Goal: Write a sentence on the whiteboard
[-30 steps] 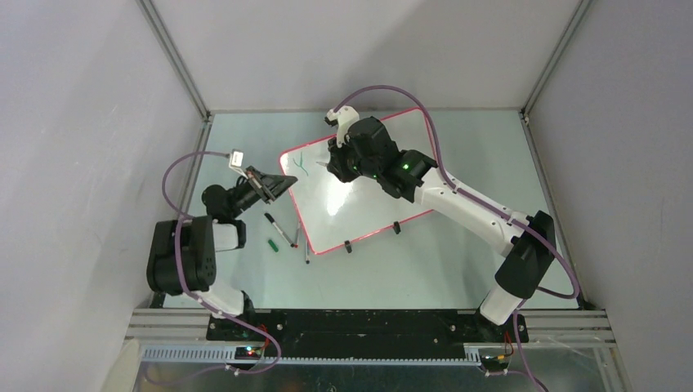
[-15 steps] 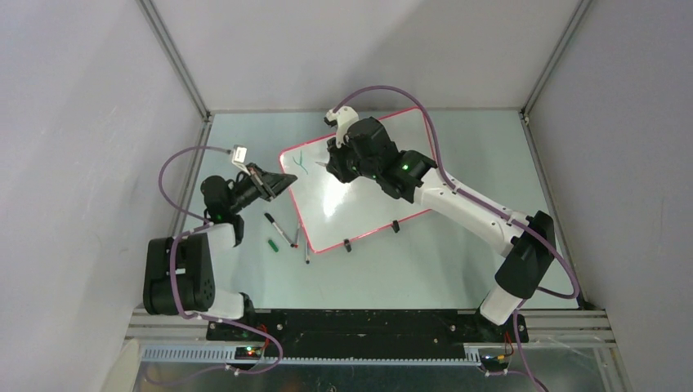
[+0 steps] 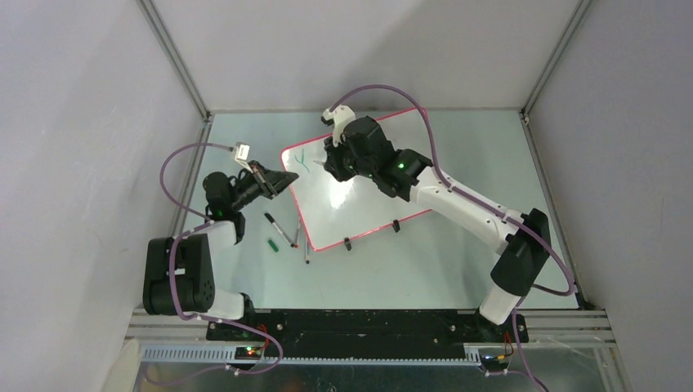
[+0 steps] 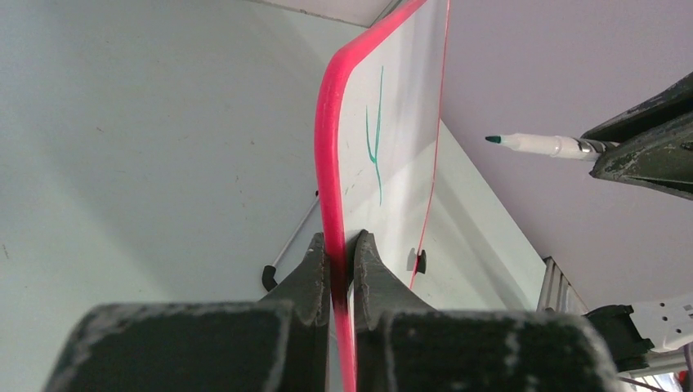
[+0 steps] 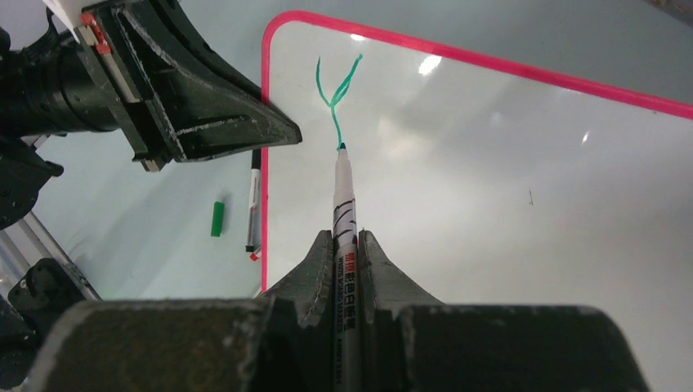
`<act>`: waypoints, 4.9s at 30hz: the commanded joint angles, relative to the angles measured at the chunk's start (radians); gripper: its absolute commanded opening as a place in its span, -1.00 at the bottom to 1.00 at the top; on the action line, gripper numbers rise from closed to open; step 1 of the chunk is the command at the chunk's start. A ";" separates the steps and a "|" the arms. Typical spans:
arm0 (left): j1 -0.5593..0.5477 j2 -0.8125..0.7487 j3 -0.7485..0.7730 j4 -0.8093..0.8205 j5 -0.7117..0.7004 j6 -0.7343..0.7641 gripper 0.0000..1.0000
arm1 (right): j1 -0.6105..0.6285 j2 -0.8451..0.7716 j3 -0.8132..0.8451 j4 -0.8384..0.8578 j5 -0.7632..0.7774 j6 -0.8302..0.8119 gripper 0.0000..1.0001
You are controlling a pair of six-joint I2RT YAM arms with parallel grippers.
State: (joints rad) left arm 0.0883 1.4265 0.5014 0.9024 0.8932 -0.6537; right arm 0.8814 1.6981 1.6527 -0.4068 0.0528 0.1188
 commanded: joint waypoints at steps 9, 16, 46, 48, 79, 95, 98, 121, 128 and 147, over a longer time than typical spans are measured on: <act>-0.033 0.036 -0.011 -0.145 -0.129 0.217 -1.00 | 0.008 0.070 0.132 -0.034 0.083 -0.007 -1.00; -0.044 0.034 -0.007 -0.161 -0.139 0.228 -1.00 | 0.014 0.110 0.167 -0.074 0.071 -0.008 -1.00; -0.048 0.035 -0.001 -0.175 -0.149 0.230 -1.00 | 0.006 0.162 0.221 -0.104 0.142 -0.005 -1.00; -0.049 0.036 -0.001 -0.175 -0.149 0.230 -1.00 | 0.005 0.165 0.223 -0.104 0.145 -0.004 -1.00; -0.049 0.033 -0.002 -0.175 -0.149 0.232 -1.00 | -0.001 0.203 0.243 -0.110 0.112 -0.014 -1.00; -0.050 0.031 -0.001 -0.181 -0.151 0.236 -1.00 | 0.003 0.154 0.172 -0.135 0.077 -0.021 -1.00; -0.049 0.029 -0.001 -0.182 -0.151 0.235 -1.00 | 0.000 0.149 0.165 -0.142 0.094 -0.020 -1.00; -0.049 0.031 0.000 -0.186 -0.152 0.236 -1.00 | -0.029 0.160 0.210 -0.141 0.144 0.003 -1.00; -0.050 0.030 0.000 -0.186 -0.153 0.238 -1.00 | -0.027 0.197 0.263 -0.159 0.131 0.003 -1.00; -0.051 0.030 0.000 -0.188 -0.154 0.238 -1.00 | -0.014 0.218 0.297 -0.176 0.083 -0.001 -1.00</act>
State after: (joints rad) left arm 0.0540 1.4246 0.5175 0.8536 0.8406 -0.6228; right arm 0.8627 1.9076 1.9026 -0.5751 0.1490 0.1207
